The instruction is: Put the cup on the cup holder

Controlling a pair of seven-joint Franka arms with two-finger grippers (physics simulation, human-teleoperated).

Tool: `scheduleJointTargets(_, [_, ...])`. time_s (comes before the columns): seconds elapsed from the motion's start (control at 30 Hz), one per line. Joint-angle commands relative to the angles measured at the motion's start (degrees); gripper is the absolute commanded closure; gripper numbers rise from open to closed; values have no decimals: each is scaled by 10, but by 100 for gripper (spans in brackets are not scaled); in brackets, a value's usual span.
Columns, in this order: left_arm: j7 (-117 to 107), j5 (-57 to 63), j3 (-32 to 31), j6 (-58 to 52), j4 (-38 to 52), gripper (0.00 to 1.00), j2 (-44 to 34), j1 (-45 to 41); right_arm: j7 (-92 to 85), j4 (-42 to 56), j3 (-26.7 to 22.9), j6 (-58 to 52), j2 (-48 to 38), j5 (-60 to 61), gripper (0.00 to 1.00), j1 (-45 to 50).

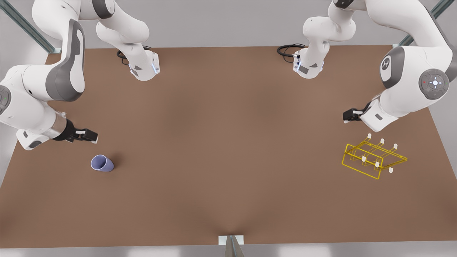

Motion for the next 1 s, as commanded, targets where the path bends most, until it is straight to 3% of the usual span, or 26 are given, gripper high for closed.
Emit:
scheduleJointTargets(0.0, [-28, 2, 1, 16, 1, 0, 1, -1, 18, 1, 1, 33, 1, 0, 0, 0])
scheduleJointTargets(0.13, [-25, 3, 3, -4, -7, 0, 6, 1, 18, -12, 0, 50, 3, 1, 0, 3])
scheduleJointTargets(0.3, [-29, 0, 1, 7, -6, 0, 46, 0, 9, -137, 0, 197, 11, 2, 0, 3])
scheduleJointTargets(0.47, [-26, 1, -4, 27, -7, 0, 57, -14, -36, -146, -5, 296, 80, 2, 0, -29])
scheduleJointTargets(0.93, [-33, 5, -24, 51, -3, 0, 92, -31, -110, -176, -5, 361, 142, 7, 0, -59])
scheduleJointTargets(0.97, [-34, 5, -24, 52, -3, 18, 93, -31, -110, -175, -5, 361, 147, 7, 0, -58])
